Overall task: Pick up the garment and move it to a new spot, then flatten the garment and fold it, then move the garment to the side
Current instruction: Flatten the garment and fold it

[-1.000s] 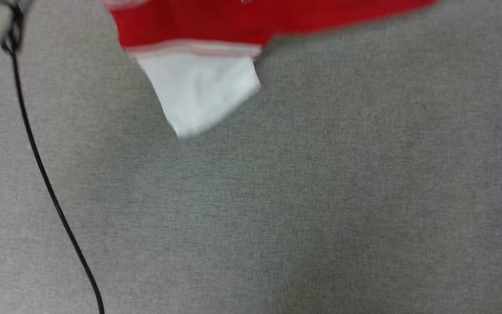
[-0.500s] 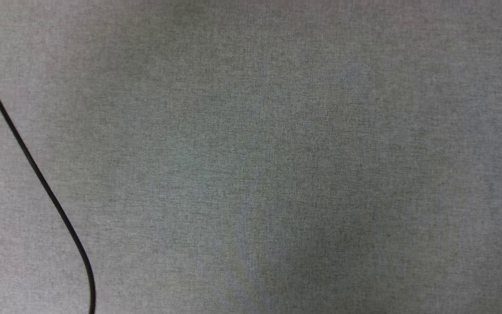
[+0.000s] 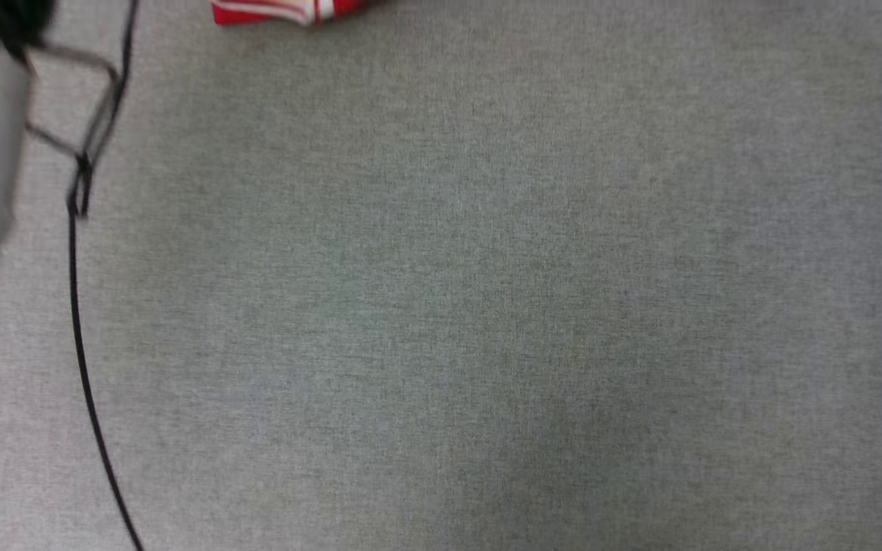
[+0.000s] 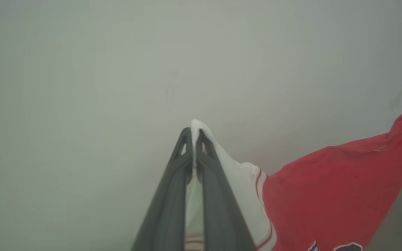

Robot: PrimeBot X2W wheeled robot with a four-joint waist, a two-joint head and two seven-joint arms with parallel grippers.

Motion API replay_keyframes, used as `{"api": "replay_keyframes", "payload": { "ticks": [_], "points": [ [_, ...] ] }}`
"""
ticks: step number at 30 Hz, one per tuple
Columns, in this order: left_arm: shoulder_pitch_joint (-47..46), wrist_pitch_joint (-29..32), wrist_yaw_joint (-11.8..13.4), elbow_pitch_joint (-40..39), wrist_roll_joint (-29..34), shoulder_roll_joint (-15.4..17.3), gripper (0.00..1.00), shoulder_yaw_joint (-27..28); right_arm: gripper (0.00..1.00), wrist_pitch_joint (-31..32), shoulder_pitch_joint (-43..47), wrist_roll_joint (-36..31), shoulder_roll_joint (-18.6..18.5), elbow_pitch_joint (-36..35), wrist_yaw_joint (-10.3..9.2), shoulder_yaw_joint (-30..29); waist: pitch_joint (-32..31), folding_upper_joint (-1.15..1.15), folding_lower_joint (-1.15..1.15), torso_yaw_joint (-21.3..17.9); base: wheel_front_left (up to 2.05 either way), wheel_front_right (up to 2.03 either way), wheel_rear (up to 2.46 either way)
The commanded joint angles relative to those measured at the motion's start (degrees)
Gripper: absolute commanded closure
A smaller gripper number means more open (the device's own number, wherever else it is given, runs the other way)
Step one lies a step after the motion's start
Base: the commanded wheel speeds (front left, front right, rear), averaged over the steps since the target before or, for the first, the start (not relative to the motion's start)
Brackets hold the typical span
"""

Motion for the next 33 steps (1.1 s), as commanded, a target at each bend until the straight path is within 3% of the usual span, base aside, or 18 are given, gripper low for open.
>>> {"api": "replay_keyframes", "payload": {
  "ticks": [1, 7, 13, 20, 33],
  "points": [
    [0.9, -0.4, -0.1, -0.4, -0.2, 0.1, 1.0, 0.0, 1.0, -0.4, 1.1, 0.3, -0.6, -0.1, -0.04, 0.2, -1.2, 0.0, -0.01, 0.1, 0.0, 0.0, 0.0],
    [17.9, -0.5, 0.4, -7.5, 0.3, -0.1, 1.0, 1.9, 1.0, -2.4, 13.2, 4.7, -3.3, -1.7, -0.04, 3.7, -7.0, 0.0, -0.01, 0.4, 0.0, 0.0, 0.0],
    [36.6, -0.5, 2.9, -16.1, 1.7, -0.6, 1.0, 1.8, 1.0, -3.3, 26.2, 7.9, -5.8, -4.0, -0.04, 6.3, -13.8, 0.0, -0.01, 1.3, 0.0, 0.0, 0.0],
    [54.6, -0.3, 6.1, -22.8, 0.0, 1.0, 1.0, 1.2, 1.0, -3.7, 40.4, 11.2, -8.9, -8.3, -0.04, 7.3, -21.0, 0.0, -0.01, 1.6, 0.0, 0.0, 0.0],
    [81.4, 2.9, 12.5, -32.6, -6.4, 5.0, 1.0, 0.0, 1.0, -4.6, 66.4, 14.8, -13.3, -15.4, -0.04, 0.8, -30.5, 0.0, -0.01, 1.3, 0.0, 0.0, 0.0]
  ]
}}
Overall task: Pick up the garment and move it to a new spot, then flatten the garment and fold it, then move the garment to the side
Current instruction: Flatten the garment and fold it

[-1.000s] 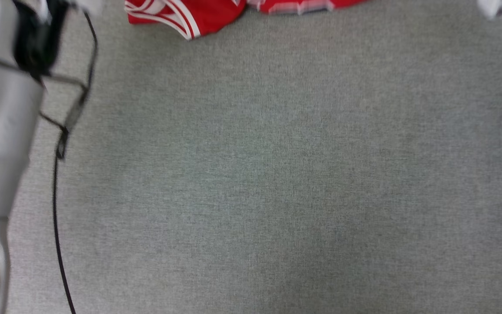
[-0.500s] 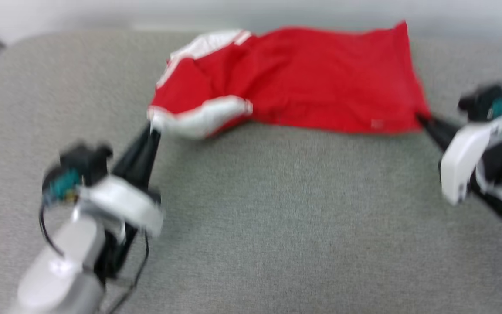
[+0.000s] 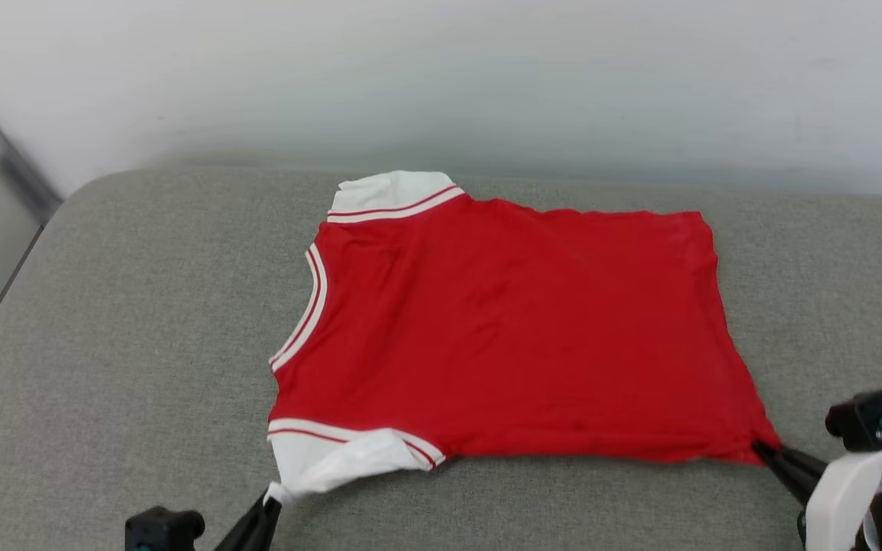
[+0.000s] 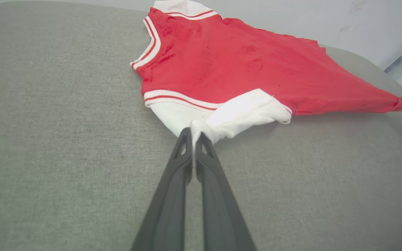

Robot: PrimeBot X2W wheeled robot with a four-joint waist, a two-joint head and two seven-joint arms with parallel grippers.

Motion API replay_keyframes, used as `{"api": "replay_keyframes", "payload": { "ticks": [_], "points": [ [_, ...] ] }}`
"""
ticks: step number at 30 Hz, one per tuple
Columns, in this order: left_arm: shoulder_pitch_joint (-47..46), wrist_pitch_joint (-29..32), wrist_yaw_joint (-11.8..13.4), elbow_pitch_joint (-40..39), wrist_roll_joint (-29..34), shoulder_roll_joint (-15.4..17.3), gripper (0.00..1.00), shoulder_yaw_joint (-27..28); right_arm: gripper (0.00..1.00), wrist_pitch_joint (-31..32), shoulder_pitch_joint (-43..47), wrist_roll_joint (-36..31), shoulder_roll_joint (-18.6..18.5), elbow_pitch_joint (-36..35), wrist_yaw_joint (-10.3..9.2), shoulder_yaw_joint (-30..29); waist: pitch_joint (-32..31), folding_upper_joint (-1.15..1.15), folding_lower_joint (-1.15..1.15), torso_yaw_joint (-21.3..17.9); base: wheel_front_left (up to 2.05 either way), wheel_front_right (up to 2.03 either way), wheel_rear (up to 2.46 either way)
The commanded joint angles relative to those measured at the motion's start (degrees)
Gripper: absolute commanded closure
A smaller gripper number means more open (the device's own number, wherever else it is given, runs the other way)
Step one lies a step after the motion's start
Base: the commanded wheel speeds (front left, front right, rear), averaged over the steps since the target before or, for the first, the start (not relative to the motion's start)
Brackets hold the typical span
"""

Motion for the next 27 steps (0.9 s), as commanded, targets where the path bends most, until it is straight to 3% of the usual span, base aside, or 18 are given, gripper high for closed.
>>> {"api": "replay_keyframes", "payload": {
  "ticks": [1, 10, 17, 22, 27],
  "points": [
    [1.4, 0.2, 0.4, -0.7, -0.5, 0.2, 1.0, 0.0, 1.0, 0.1, 1.9, 0.0, -0.3, -0.6, -0.04, -0.6, -1.2, 0.0, 0.02, -0.2, 0.0, 0.0, 0.0],
    [11.8, 2.1, 2.8, -4.2, -4.1, 1.8, 1.0, -0.6, 1.0, 2.8, 17.4, -2.3, 0.5, -6.0, -0.04, -9.3, -3.5, 0.0, 0.02, -0.6, 0.0, 0.0, 0.0],
    [15.5, 4.7, 2.5, -5.1, -6.3, 3.3, 1.0, -1.6, 1.0, 6.4, 26.3, -5.6, 2.2, -11.6, -0.04, -16.1, -3.7, 0.0, 0.02, -0.6, 0.0, 0.0, 0.0],
    [13.0, 3.1, 2.4, -5.6, -4.3, 3.7, 1.0, -1.1, 1.0, 9.0, 28.3, -8.1, 3.7, -15.8, -0.04, -21.1, -3.1, 0.0, 0.02, -0.5, 0.0, 0.0, 0.0],
    [5.6, 4.2, 0.4, -4.7, -1.4, 4.6, 1.0, -1.3, 1.0, 11.3, 26.3, -9.7, 4.8, -19.3, -0.04, -25.5, -1.0, 0.0, 0.02, -0.4, 0.0, 0.0, 0.0]
  ]
}}
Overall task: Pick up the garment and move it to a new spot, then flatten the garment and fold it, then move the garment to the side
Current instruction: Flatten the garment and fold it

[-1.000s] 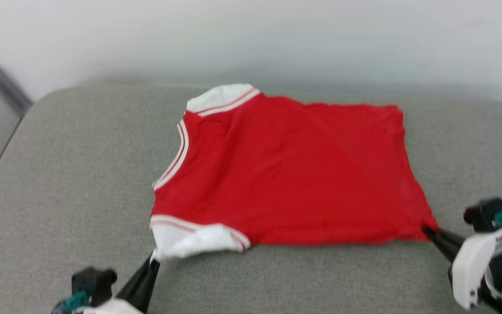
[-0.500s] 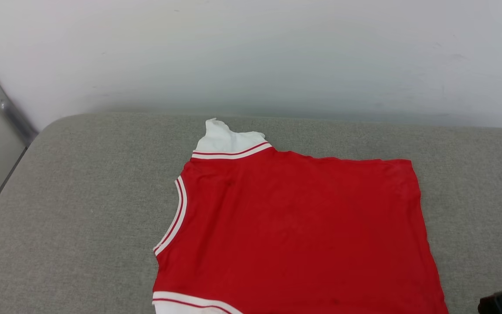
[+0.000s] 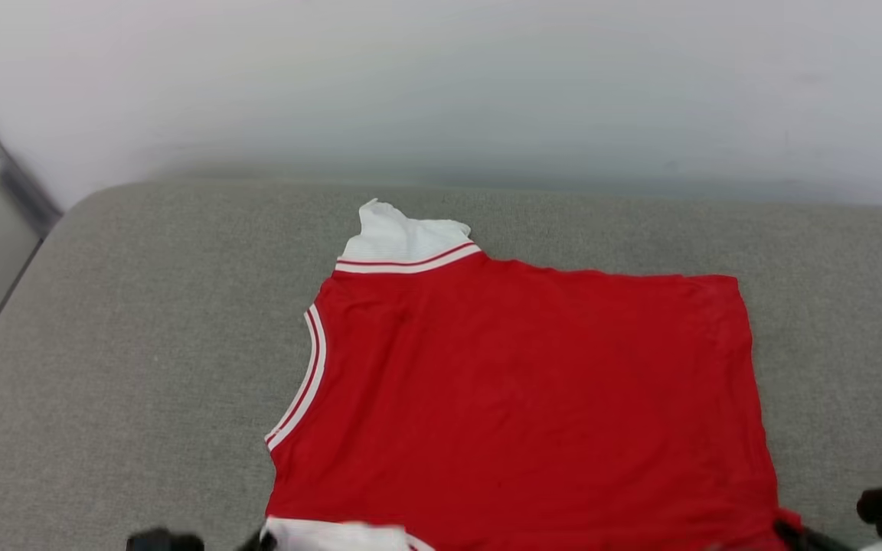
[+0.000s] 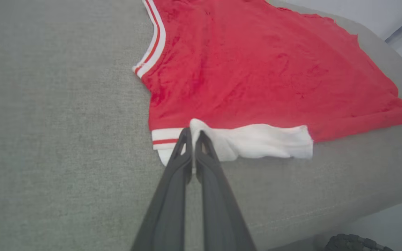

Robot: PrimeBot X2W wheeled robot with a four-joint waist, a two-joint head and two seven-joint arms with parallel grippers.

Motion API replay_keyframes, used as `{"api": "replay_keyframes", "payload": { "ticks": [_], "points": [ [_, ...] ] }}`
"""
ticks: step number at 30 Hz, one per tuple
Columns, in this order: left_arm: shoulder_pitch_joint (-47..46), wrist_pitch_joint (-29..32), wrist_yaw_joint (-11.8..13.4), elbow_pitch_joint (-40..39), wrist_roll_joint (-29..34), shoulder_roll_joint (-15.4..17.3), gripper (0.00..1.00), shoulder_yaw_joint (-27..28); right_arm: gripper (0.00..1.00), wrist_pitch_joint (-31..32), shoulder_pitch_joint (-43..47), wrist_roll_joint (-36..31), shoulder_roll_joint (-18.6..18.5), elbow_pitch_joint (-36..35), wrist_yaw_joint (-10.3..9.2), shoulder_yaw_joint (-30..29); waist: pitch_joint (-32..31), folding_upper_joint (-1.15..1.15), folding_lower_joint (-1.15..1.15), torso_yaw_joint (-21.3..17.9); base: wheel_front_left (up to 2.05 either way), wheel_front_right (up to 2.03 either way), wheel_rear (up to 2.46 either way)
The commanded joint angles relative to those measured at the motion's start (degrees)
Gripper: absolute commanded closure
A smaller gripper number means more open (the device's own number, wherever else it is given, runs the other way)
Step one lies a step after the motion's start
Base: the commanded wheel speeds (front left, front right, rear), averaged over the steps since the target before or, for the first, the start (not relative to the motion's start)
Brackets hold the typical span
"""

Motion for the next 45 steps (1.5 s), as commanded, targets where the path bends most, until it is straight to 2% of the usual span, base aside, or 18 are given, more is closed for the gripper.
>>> {"api": "replay_keyframes", "payload": {
  "ticks": [1, 8, 18, 26, 31, 35, 36, 37, 38, 39, 45],
  "points": [
    [-2.7, 0.3, -0.4, 0.2, 1.1, 0.3, 1.0, 0.1, 1.0, 0.4, -1.6, -0.4, 0.4, -0.8, -0.04, -0.9, 1.3, 0.0, 0.0, 0.0, 0.0, 0.0, 0.0],
    [-18.2, 3.2, -3.6, 3.2, 4.8, -0.3, 1.0, 0.3, 1.0, 2.9, -7.0, -1.5, 1.0, -3.8, -0.03, -3.5, 6.7, 0.0, 0.0, -0.9, 0.0, 0.0, 0.0],
    [-33.3, 4.4, -7.9, 12.6, 6.7, -1.2, 1.0, 0.9, 1.0, 5.8, -18.3, -1.7, 0.6, -3.4, -0.03, -1.6, 14.2, 0.0, 0.0, -3.4, 0.0, 0.0, 0.0],
    [-37.1, 4.2, -10.4, 24.2, 6.0, -4.4, 1.0, -1.1, 1.0, 6.2, -25.3, -2.1, 1.8, 3.7, -0.04, 2.8, 18.0, 0.0, 0.0, -3.9, 0.0, 0.0, 0.0],
    [-37.9, 3.3, -11.6, 30.8, 6.0, -6.5, 1.0, -2.9, 1.0, 4.9, -27.3, -2.0, 2.4, 8.8, -0.04, 6.0, 18.5, 0.0, 0.0, -3.6, 0.0, 0.0, 0.0],
    [-38.4, 2.1, -12.1, 33.3, 5.5, -7.6, 1.0, -3.6, 1.0, 3.5, -27.9, -1.0, 2.7, 10.1, -0.04, 7.2, 17.7, 0.0, 0.0, -3.3, 0.0, 0.0, 0.0],
    [-38.7, 2.0, -12.2, 33.9, 5.3, -7.8, 0.78, -3.8, 1.0, 3.1, -28.2, -0.7, 2.7, 10.3, -0.03, 7.4, 17.3, 0.0, 0.0, -3.2, 0.0, 0.0, 0.0],
    [-39.2, 1.8, -12.4, 34.5, 5.4, -7.8, 0.16, -4.1, 0.95, 2.7, -28.3, -0.5, 2.6, 10.4, -0.03, 7.7, 16.7, 0.0, 0.0, -3.0, 0.0, 0.0, 0.0],
    [-39.7, 1.4, -12.5, 34.8, 5.7, -7.5, 0.0, -4.2, 0.65, 2.4, -28.4, -0.3, 2.3, 10.3, -0.03, 7.8, 16.1, 0.0, 0.0, -2.9, 0.0, 0.0, 0.0],
    [-40.1, 1.2, -12.6, 35.0, 5.8, -7.3, 0.0, -4.4, 0.01, 1.9, -28.5, -0.2, 2.1, 10.0, -0.03, 8.0, 15.5, 0.0, 0.0, -2.8, 0.0, 0.0, 0.0],
    [-43.3, 1.6, -12.6, 33.1, 6.2, -4.6, 0.0, -3.9, 0.0, 0.7, -27.1, 0.5, 0.6, 7.4, -0.03, 7.4, 11.7, 0.0, 0.0, -1.8, 0.0, 0.0, 0.0]
  ]
}}
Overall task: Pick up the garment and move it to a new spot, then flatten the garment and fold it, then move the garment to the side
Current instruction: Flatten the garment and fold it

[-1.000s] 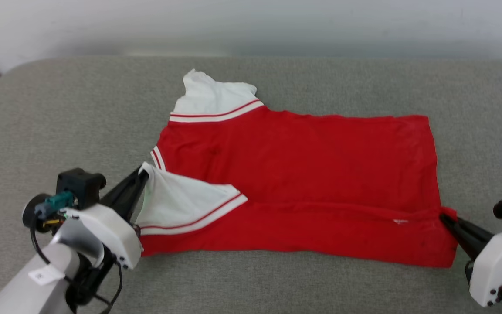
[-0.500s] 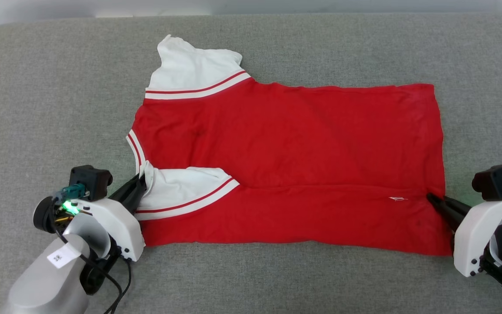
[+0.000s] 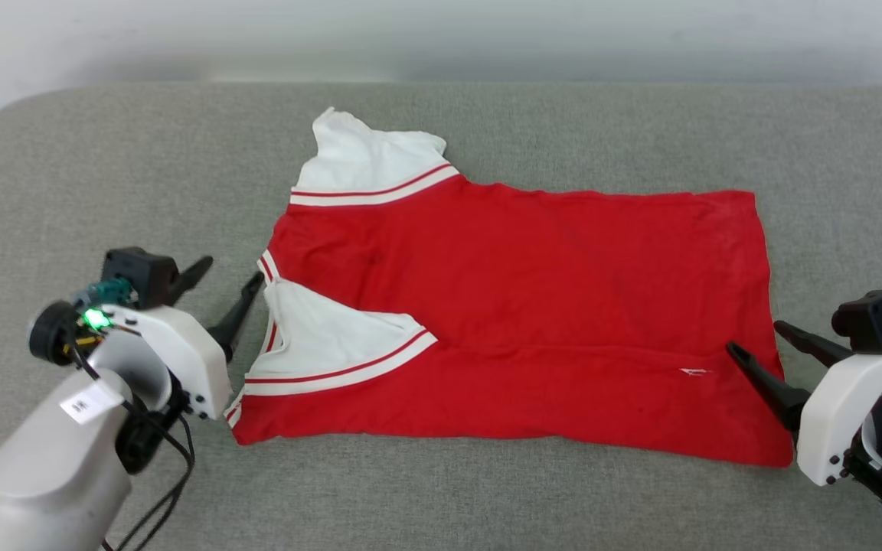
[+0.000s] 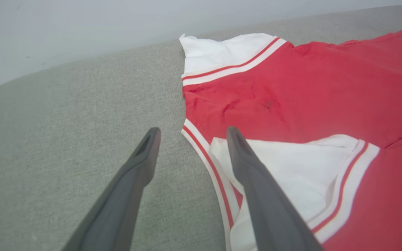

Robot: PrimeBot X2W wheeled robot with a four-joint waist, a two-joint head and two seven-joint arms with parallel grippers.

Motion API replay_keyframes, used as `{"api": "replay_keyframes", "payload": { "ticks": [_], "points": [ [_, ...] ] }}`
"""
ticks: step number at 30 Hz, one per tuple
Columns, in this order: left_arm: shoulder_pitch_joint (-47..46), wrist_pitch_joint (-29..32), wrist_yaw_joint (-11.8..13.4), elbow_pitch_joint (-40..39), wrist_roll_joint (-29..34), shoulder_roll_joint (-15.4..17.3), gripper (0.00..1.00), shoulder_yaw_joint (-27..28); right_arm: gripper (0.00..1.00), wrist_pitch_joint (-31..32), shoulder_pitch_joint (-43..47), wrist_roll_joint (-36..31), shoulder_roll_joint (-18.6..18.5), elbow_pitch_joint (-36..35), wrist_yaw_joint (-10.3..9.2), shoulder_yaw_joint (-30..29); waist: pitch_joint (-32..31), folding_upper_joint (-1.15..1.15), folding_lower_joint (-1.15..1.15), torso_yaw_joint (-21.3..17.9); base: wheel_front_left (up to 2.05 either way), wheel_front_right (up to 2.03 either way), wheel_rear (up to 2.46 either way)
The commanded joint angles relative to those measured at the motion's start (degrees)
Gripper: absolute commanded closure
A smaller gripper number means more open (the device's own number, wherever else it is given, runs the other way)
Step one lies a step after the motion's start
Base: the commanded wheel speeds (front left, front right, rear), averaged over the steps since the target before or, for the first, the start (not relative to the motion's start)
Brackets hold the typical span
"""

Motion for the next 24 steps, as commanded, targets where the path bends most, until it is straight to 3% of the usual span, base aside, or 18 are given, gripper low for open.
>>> {"api": "replay_keyframes", "payload": {
  "ticks": [1, 7, 15, 19, 24],
  "points": [
    [-0.7, 0.3, 0.1, -0.6, 0.3, 0.5, 0.0, 0.2, 0.0, -0.3, 0.5, 0.3, -0.2, -0.4, -0.02, -0.3, -1.2, 0.0, 0.0, 0.5, 0.0, 0.0, 0.0],
    [-3.3, 9.5, 0.3, -6.5, -1.5, 4.7, 0.0, 0.4, 0.0, 1.0, 2.4, 0.4, -0.9, -2.7, -0.02, -1.7, -3.6, 0.0, 0.0, 1.3, 0.0, 0.0, 0.0],
    [-5.8, 34.9, -0.2, -14.2, -8.1, 10.5, 0.0, -3.3, 0.0, 3.0, 3.6, -0.6, 0.3, -4.9, -0.02, -2.2, -4.4, 0.0, 0.0, 1.0, 0.0, 0.0, 0.0],
    [-5.8, 45.4, 0.0, -16.9, -13.4, 11.4, 0.0, -4.2, 0.0, 4.1, 3.6, -0.8, 0.8, -5.5, -0.02, -1.9, -4.2, 0.0, 0.0, 0.5, 0.0, 0.0, 0.0],
    [-5.8, 53.9, 1.0, -16.7, -17.2, 11.4, 0.0, -5.5, 0.0, 5.3, 3.0, -0.6, 1.0, -6.1, -0.02, -1.5, -3.2, 0.0, 0.0, -0.4, 0.0, 0.0, 0.0]
  ]
}}
